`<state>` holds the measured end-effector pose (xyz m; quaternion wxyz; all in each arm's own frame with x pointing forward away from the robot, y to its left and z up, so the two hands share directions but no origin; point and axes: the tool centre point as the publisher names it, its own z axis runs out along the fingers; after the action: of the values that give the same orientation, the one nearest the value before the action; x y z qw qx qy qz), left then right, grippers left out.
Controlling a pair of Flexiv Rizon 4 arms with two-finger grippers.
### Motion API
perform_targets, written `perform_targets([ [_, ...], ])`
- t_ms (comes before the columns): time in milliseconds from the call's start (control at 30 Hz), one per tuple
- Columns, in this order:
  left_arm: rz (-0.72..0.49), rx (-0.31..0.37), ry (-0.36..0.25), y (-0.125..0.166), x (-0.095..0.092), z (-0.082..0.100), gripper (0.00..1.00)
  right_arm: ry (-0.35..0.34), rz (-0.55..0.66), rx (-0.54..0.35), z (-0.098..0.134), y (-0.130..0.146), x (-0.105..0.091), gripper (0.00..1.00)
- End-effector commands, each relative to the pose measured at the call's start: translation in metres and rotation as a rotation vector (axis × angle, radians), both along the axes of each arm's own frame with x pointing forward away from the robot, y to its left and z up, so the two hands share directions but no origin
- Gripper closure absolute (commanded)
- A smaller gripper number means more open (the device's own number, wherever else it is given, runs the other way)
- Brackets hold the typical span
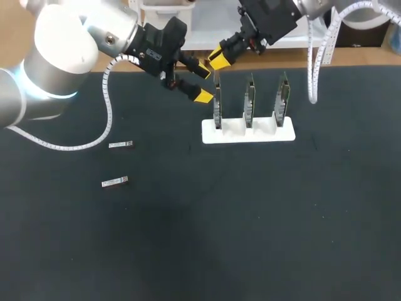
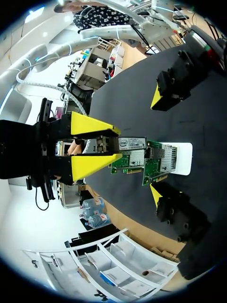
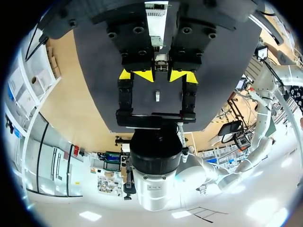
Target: Pick up the optical module with the left hand, and insert it into the network port with the right hand.
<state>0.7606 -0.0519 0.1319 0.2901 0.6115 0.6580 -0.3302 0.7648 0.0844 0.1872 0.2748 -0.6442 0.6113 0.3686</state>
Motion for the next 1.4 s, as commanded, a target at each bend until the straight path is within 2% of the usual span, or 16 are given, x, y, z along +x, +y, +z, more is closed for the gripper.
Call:
perform_targets([
  [33,0.002,0.003,0.0,-0.001,0.0,0.0,0.0,-0.006,-0.006,0.003,0.002,-0.001,-0.001,1.0],
  [967,0.002,0.003,0.0,-0.001,0.0,0.0,0.0,-0.009,-0.044,-0.003,0.001,-0.011,0.007,1.0],
  [1400,0.002,0.003,0.0,-0.001,0.0,0.0,0.0,-0.004,-0.02,-0.028,-0.006,-0.002,0.007,1.0],
])
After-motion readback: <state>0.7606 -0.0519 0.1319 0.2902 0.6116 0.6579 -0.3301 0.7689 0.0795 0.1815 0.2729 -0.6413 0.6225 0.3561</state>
